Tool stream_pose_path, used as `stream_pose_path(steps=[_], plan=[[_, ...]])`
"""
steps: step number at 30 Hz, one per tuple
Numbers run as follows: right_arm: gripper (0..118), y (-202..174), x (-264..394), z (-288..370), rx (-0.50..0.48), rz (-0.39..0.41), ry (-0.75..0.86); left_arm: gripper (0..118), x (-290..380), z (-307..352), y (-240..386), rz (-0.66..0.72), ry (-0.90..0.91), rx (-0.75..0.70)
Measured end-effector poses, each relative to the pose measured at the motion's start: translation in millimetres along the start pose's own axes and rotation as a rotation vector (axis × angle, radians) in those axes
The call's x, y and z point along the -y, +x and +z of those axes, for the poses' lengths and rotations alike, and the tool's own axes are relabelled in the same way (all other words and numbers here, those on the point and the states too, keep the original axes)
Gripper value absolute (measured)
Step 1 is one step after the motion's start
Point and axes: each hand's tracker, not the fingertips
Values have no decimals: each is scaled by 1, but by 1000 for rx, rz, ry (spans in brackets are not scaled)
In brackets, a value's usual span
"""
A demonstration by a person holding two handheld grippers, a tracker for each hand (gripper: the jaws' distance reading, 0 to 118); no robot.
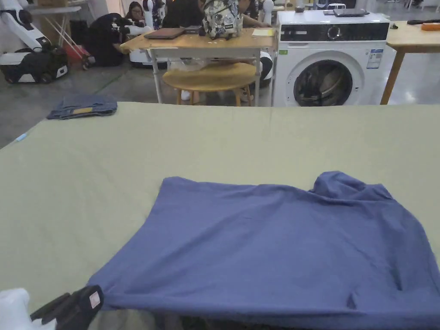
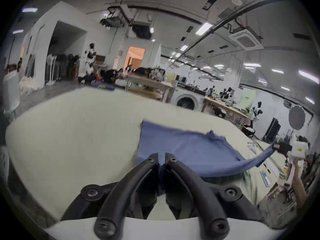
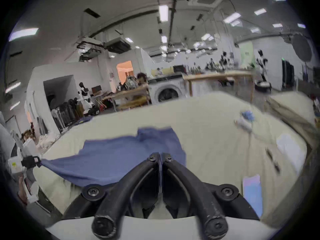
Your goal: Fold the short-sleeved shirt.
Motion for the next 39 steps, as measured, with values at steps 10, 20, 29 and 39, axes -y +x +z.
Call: stream_pose_path(steps=[10, 20, 29, 39], plan=[[1, 22, 69, 9, 100, -6, -125, 1, 47, 3, -24, -9, -155, -54], [74, -5, 62, 28, 146, 212, -53, 62, 26, 19, 14, -211, -58, -126], [70, -80, 16, 24, -57, 356, 95, 61, -36, 40, 87, -303, 190, 26], [0, -104, 20, 13, -127, 392, 68, 0, -37, 34, 62, -278, 93, -74]])
